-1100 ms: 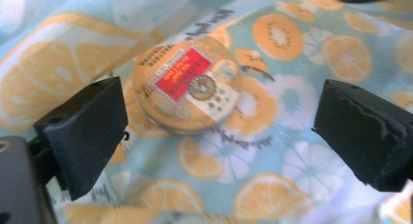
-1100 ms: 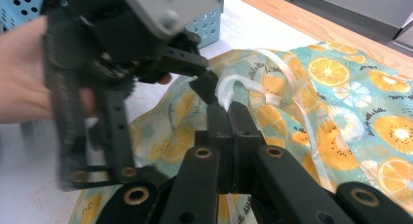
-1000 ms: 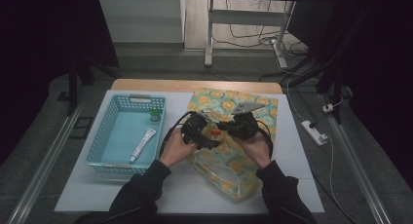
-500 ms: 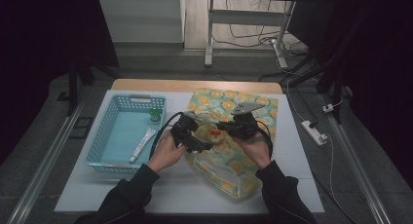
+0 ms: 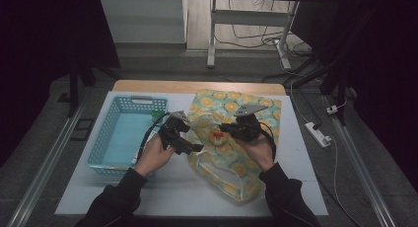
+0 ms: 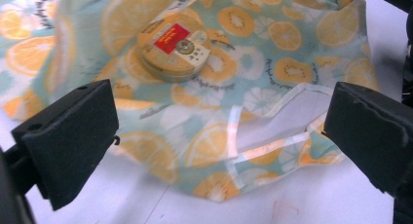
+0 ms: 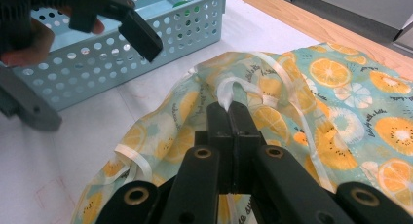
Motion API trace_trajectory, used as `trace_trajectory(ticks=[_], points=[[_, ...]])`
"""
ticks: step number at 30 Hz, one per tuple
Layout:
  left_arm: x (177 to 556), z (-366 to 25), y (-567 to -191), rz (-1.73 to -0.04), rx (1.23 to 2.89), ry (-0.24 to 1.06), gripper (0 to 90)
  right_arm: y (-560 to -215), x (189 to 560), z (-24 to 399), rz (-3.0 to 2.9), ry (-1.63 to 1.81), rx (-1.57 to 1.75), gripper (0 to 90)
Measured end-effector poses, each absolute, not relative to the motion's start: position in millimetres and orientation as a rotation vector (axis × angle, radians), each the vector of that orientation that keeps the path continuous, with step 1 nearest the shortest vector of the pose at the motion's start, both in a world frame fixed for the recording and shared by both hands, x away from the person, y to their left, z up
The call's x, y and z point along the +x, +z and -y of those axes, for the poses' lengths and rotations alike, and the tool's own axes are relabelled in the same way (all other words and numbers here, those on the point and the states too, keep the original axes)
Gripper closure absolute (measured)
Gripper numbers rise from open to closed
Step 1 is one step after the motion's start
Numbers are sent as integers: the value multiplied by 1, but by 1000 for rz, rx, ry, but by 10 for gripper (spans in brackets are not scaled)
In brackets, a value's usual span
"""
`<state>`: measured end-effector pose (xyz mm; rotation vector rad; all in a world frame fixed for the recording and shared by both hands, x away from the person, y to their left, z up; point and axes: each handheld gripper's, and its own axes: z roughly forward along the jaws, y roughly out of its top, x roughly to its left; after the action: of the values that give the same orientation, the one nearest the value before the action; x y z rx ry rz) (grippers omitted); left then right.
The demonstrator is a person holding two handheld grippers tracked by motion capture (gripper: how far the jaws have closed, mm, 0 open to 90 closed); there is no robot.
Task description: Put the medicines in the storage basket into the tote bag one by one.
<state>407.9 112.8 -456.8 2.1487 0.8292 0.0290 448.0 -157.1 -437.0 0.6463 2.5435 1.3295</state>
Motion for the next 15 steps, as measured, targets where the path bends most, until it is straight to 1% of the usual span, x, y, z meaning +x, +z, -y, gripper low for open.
trace_trajectory(ticks=[6, 15], points=[[404, -133, -451, -871, 2117, 59, 0, -438, 448, 157, -2545, 1330, 647, 900], [397, -168, -451, -981, 2124, 153, 0, -439, 449, 158, -2544, 1327, 653, 900]])
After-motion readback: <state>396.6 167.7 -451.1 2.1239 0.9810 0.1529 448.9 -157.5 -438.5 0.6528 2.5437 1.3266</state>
